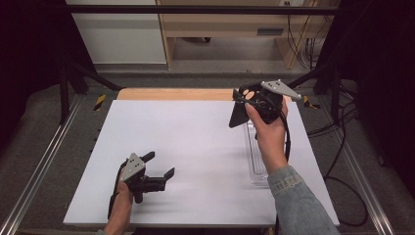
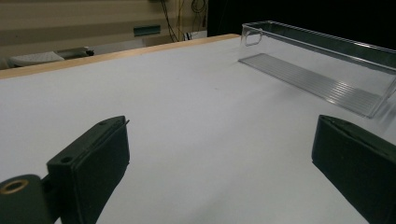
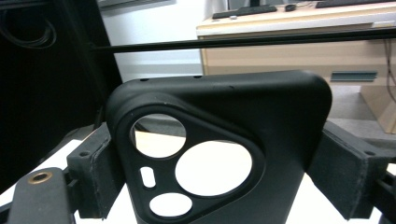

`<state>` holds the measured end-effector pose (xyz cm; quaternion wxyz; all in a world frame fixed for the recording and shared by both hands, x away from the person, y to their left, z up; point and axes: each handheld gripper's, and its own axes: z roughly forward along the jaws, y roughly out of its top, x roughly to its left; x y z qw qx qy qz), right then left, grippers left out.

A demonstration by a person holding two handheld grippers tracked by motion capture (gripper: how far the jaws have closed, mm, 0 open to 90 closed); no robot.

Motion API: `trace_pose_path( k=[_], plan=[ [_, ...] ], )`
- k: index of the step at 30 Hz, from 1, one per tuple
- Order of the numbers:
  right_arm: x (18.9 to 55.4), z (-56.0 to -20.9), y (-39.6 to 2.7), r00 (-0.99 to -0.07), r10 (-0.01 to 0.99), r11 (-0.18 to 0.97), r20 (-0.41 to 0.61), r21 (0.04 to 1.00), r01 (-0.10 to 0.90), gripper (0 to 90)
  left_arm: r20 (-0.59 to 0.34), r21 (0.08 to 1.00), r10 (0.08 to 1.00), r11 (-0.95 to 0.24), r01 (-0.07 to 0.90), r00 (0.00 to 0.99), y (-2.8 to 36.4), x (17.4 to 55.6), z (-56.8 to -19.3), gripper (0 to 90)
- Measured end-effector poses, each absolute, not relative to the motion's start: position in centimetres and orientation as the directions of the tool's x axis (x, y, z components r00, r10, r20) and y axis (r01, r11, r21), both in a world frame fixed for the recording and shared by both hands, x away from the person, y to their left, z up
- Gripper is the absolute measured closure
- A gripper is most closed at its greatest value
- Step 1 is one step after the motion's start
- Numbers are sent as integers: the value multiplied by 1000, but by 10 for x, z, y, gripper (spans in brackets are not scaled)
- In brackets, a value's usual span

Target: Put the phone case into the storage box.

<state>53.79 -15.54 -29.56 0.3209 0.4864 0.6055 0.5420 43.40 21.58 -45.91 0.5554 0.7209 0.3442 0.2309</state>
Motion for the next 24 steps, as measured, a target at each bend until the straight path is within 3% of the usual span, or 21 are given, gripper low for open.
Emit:
trace_pose_path(
  k=[24],
  plan=[
    [573, -304, -180, -212, 974, -22, 82, 962, 272, 144, -43, 962, 760, -144, 232, 649, 220, 435, -458, 43]
  ],
)
